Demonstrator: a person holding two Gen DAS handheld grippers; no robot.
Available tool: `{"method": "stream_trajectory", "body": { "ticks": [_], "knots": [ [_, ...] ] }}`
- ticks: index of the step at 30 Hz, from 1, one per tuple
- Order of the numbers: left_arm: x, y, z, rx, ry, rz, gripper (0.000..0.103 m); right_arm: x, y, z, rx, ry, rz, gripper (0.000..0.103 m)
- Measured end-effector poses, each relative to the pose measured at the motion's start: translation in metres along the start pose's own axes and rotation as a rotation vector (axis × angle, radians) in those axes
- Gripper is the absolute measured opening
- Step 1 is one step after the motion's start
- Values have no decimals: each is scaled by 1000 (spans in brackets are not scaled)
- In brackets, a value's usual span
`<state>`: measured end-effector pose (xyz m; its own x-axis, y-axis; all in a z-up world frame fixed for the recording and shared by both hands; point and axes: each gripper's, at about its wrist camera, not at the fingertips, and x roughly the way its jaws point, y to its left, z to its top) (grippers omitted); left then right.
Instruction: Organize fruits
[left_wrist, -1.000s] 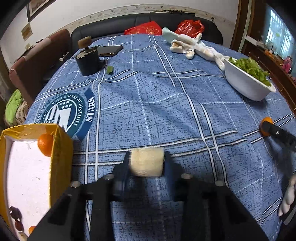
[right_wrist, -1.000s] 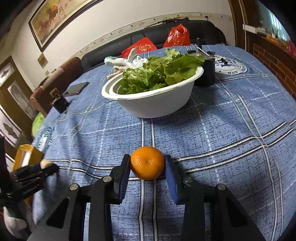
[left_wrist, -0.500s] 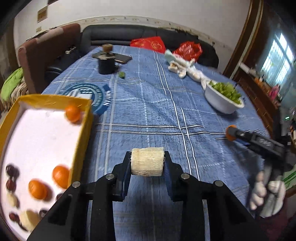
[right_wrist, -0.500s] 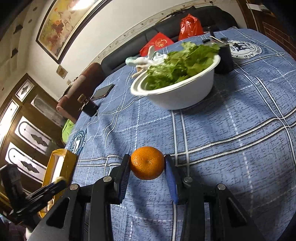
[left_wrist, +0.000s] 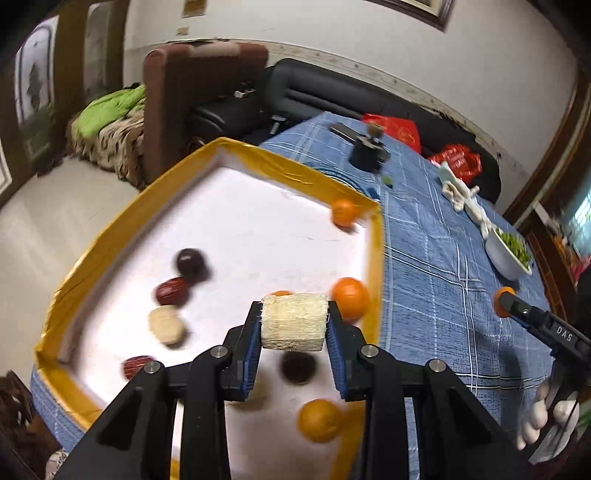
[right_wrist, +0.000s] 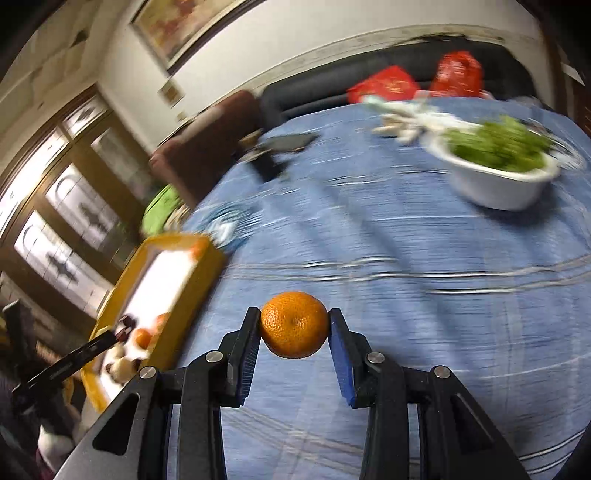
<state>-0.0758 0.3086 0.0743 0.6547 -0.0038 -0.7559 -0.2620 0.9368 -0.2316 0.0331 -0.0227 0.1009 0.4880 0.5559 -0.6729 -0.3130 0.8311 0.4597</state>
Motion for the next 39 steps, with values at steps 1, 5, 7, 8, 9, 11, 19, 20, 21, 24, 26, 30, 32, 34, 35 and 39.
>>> {"method": "stream_trajectory", "body": {
  "ticks": [1, 5, 7, 8, 9, 11, 19, 20, 21, 24, 26, 30, 32, 34, 35, 39],
  "knots": [
    [-5, 6, 0, -7, -13, 2, 31, 7, 18, 1, -25, 13, 18, 41],
    [-21, 31, -4, -24, -48, 12, 31, 34, 81, 0, -108, 51, 90, 41],
    [-21, 45, -8, -46, -45, 8, 31, 49, 113, -3, -148, 62, 125, 41],
    [-20, 52, -10, -63, -37, 3, 31, 54, 123, -6, -164, 67, 132, 41],
    [-16, 61, -11, -82, -23, -2, 31, 63, 138, -8, -185, 76, 135, 41],
    [-8, 72, -13, -111, 8, -16, 31, 76, 154, -10, -214, 89, 119, 41],
    [4, 85, -12, -139, 41, -76, 45, 130, 187, -12, -281, 177, 37, 41],
    [2, 86, -12, -144, 34, -81, 52, 135, 189, -13, -288, 184, 31, 41],
    [-1, 88, -12, -149, 22, -84, 57, 136, 192, -14, -292, 186, 27, 41],
    [-13, 92, -9, -166, -16, -87, 66, 143, 199, -17, -324, 193, 7, 41],
    [-24, 95, -7, -180, -49, -80, 71, 145, 205, -20, -352, 196, 0, 41],
    [-44, 97, -3, -193, -111, -56, 76, 143, 215, -24, -401, 179, -5, 46],
    [-53, 95, -2, -188, -135, -38, 79, 137, 217, -24, -411, 154, 0, 60],
    [-61, 91, -1, -179, -158, -20, 80, 129, 218, -24, -411, 127, 11, 67],
    [-65, 89, -2, -173, -170, -9, 80, 125, 218, -23, -411, 116, 11, 68],
    [-83, 78, -4, -134, -218, 34, 80, 106, 218, -22, -406, 84, 16, 69]
  ]
}}
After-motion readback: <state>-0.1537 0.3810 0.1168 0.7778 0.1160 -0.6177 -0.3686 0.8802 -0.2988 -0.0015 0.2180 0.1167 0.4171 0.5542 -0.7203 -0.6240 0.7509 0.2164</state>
